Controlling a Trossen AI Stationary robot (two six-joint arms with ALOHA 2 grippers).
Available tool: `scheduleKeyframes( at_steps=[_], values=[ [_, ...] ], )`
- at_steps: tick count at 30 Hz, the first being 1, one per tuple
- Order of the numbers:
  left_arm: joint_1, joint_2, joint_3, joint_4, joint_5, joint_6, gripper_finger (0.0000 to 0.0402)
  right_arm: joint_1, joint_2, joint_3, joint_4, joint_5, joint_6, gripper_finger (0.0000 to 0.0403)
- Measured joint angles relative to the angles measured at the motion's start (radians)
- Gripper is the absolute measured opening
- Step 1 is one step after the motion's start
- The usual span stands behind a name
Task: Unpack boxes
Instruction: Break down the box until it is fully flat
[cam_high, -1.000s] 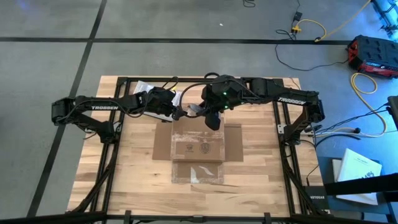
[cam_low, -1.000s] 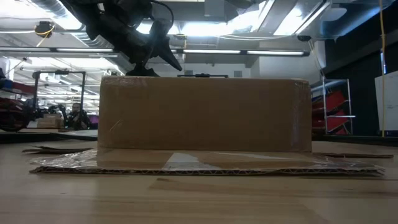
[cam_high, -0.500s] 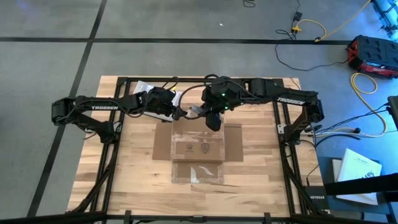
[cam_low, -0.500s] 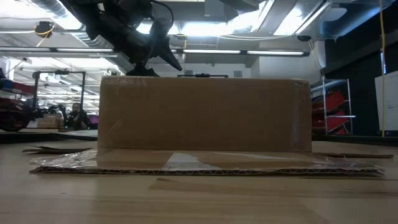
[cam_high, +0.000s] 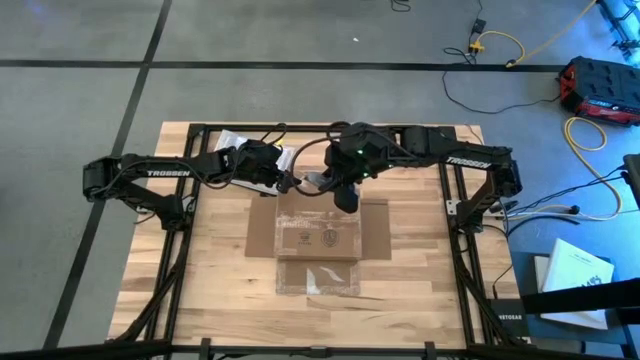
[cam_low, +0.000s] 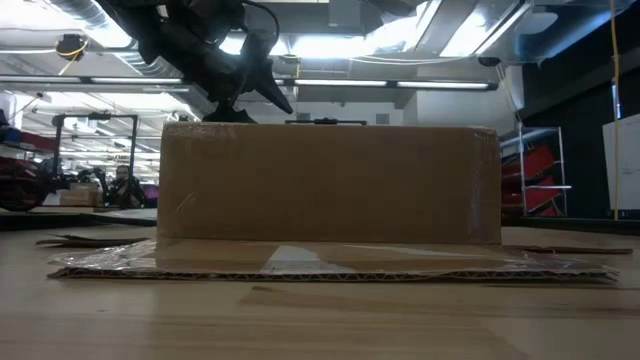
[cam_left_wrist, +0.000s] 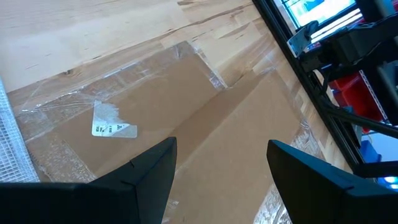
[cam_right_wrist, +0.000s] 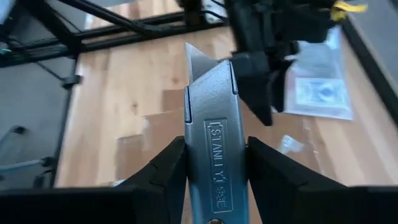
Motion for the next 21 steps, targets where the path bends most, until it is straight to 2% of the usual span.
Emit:
scheduleKeyframes(
  at_steps=[10,21],
  values=[
    [0.0,0.0,0.0,0.0,0.0,0.0,0.0239,-0.002,0.007,-0.001,0.018,-0.063,0.001,0.013],
    [0.0,0.0,0.0,0.0,0.0,0.0,0.0239,0.036,0.014,-0.041,0.034,-0.029,0.138,0.0131]
  ],
)
